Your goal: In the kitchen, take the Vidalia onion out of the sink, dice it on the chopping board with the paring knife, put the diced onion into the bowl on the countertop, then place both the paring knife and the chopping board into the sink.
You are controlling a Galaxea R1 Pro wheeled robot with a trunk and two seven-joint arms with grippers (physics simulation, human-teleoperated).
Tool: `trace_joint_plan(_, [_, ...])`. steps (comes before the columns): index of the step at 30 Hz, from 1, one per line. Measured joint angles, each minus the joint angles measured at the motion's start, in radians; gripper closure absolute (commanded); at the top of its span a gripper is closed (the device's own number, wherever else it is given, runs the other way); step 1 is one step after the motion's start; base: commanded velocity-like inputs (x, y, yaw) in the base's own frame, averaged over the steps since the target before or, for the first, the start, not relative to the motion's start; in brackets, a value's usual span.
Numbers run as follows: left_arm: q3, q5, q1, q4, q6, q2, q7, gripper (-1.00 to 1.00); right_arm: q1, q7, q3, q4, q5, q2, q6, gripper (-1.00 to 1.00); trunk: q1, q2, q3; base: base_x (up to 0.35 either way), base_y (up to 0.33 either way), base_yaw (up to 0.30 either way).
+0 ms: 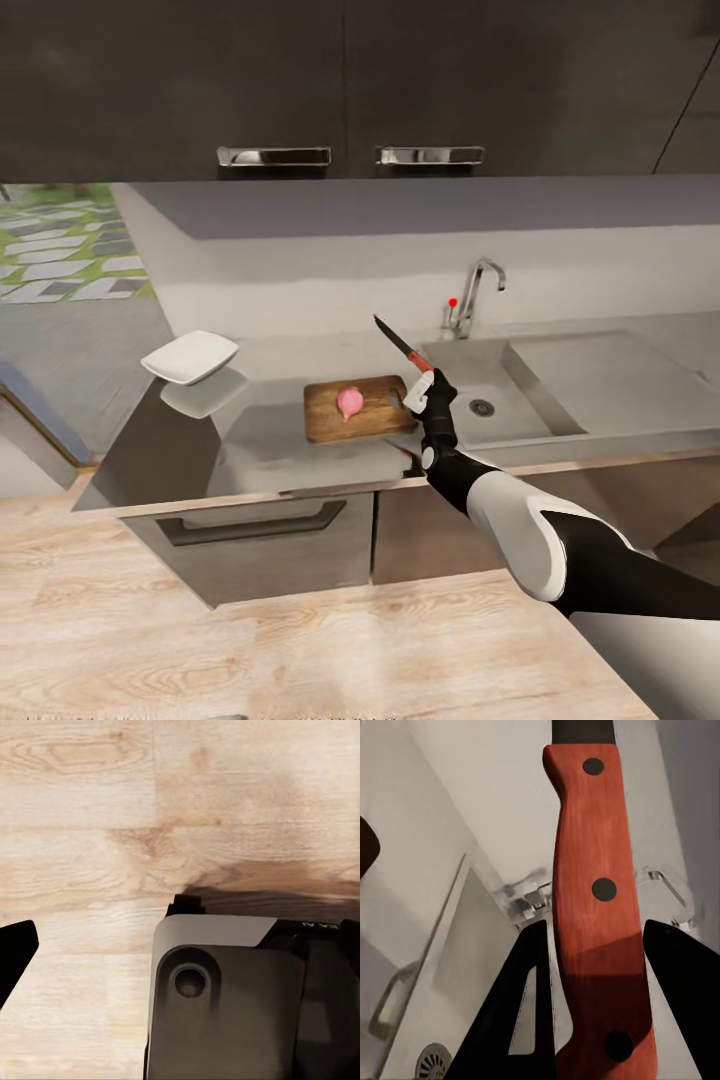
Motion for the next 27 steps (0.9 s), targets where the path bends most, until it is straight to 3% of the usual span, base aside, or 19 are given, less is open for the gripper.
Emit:
trace_joint_plan(10, [0.0,0.0,0.0,0.0,0.0,-0.002,0.0,-1.0,0.0,0.0,0.0,0.0,0.0,0.0,0.0,1.0,0.0,0.0,-0.015,-0.009,0.0,0.14])
trace_joint_plan(27, [0.0,0.0,0.0,0.0,0.0,-0.001,0.0,-1.0,0.029,0.0,0.0,0.0,0.001,0.0,0.0,1.0,0.0,0.0,-0.04,-0.145,0.0,0.14])
